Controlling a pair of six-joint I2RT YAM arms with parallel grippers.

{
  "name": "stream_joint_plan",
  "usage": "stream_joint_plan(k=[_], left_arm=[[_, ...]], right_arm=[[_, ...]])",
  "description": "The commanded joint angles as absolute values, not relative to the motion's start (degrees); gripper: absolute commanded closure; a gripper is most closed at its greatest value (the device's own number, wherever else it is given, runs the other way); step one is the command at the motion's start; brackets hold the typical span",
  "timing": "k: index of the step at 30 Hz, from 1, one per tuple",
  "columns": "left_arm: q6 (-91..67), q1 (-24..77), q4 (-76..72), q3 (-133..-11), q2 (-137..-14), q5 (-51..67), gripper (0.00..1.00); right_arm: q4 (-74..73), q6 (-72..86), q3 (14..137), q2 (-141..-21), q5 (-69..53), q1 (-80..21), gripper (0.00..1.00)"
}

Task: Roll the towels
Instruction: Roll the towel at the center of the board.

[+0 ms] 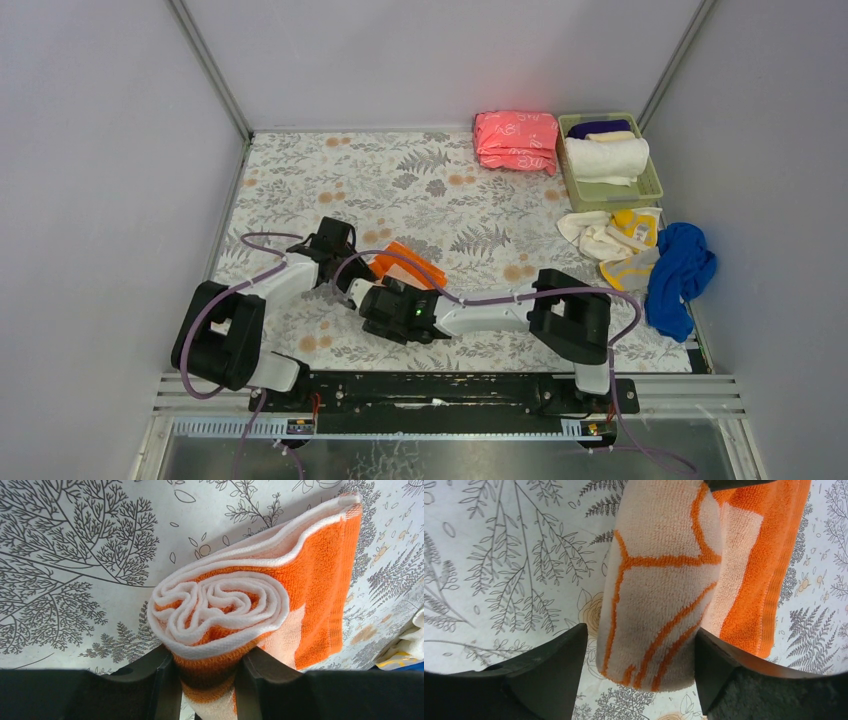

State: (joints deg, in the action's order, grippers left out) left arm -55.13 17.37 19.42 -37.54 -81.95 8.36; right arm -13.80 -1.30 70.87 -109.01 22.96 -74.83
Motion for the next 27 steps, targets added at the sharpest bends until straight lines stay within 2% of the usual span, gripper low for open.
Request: stream_joint_plan(k=[1,2,7,11,15,21,24,27], left_arm=[[-53.09,18.15,25.11,-34.89,-85.75,2.32,0.77],[-53.06,18.13,25.13,-34.97,-85.78,2.33,0.77],[-52.91,18.11,25.43,-35.7,-85.38,2.79,0.73],[-52.57,18.12,26.93,-37.4,-83.46,1.94,0.62],[-52.94,17.78,28.25,-39.17,-80.14,1.89,0.46],[-53.92,17.48,31.37,-41.51,-74.55,1.7,0.24],[-54.05,17.49,32.75,-41.61,-72.46,1.69,0.18],[-54.01,17.51,33.22,-41.38,-71.51,2.97,0.16]], right_arm=[[-12.92,-1.05,69.36,-111.66,22.97,-75.41,0.25],[-12.95,-0.77,69.03,-112.04,22.3,-75.41,0.28],[-12.85,0.79,67.22,-114.17,13.42,-72.4,0.53],[-11.61,3.0,64.34,-112.5,0.89,-66.84,0.71],[-8.54,5.88,60.63,-109.56,-13.92,-61.24,0.86],[1.24,15.54,55.66,-108.81,-34.24,-54.2,0.89],[9.11,22.38,52.0,-109.04,-40.24,-51.21,0.9],[17.1,29.15,48.51,-110.33,-44.91,-48.51,0.89]])
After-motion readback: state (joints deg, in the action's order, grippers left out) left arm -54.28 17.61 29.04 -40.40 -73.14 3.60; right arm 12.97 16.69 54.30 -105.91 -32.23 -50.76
